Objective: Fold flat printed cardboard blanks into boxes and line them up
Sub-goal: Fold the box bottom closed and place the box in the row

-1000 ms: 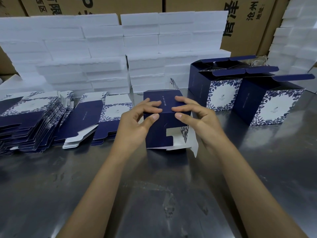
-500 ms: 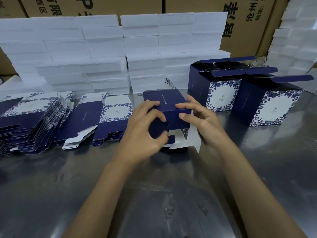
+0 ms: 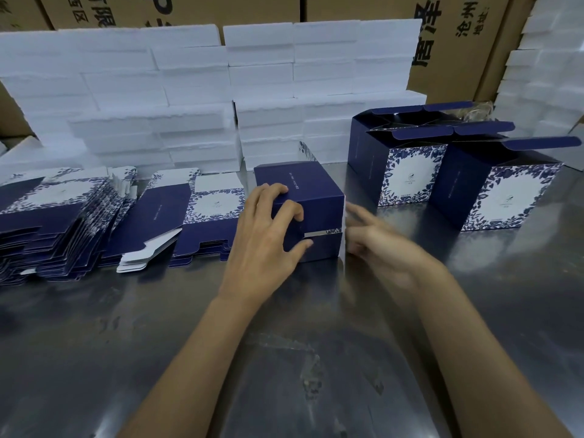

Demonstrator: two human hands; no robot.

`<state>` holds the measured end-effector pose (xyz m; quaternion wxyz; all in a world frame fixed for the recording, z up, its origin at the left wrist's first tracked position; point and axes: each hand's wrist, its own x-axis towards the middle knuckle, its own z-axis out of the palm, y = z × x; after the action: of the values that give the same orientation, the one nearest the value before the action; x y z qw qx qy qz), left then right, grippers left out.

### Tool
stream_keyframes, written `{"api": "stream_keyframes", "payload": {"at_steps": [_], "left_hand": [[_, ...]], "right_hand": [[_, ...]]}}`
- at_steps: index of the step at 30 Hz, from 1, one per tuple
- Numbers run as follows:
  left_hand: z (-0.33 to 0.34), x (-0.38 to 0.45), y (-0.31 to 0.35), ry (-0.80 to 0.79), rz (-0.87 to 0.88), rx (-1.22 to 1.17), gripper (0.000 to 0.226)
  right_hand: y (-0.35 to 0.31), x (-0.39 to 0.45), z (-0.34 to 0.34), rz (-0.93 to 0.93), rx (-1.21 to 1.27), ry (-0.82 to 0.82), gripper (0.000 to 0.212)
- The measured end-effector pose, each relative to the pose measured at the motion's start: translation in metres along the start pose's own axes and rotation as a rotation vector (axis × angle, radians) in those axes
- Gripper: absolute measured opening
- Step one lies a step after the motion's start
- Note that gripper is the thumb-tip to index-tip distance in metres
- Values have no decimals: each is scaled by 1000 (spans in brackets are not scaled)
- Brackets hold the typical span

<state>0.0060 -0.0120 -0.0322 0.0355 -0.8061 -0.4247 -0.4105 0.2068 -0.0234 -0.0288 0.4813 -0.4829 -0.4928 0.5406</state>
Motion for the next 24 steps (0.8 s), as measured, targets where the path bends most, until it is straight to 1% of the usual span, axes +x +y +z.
{"api": "stream_keyframes", "payload": {"at_steps": [3,6,8,9,11,12,14,16,18,19,24], "left_hand": [[3,1,-1,9,-7,7,40],[5,2,-1,5,13,-12,41],[4,2,-3,15,33,-67,50],[4,2,-3,20,22,-106,59],[3,0,-3,20,-73,-194,83],[3,0,-3,16,-133,-230,90],[3,0,-4,-9,-228,-280,91],[1,0,-6,-63,-283,-309,89],[0,0,-7,-121,-293,-317,92],[-1,0,-7,-142,-289,-319,95],[-1,-2,-3,-170,-284,-315,96]], "right_hand": [[1,-2,0,-77,-23,-129,73],[2,-2,3,-128,-105,-155,70],[5,0,7,-130,-122,-113,76],[6,2,8,-130,-140,-81,80],[9,5,13,-138,-172,-13,88],[11,6,16,-146,-188,19,91],[15,9,21,-178,-233,66,92],[21,13,23,-230,-269,113,81],[25,17,25,-269,-297,185,63],[27,18,26,-278,-318,225,58],[30,22,31,-301,-375,357,47]]}}
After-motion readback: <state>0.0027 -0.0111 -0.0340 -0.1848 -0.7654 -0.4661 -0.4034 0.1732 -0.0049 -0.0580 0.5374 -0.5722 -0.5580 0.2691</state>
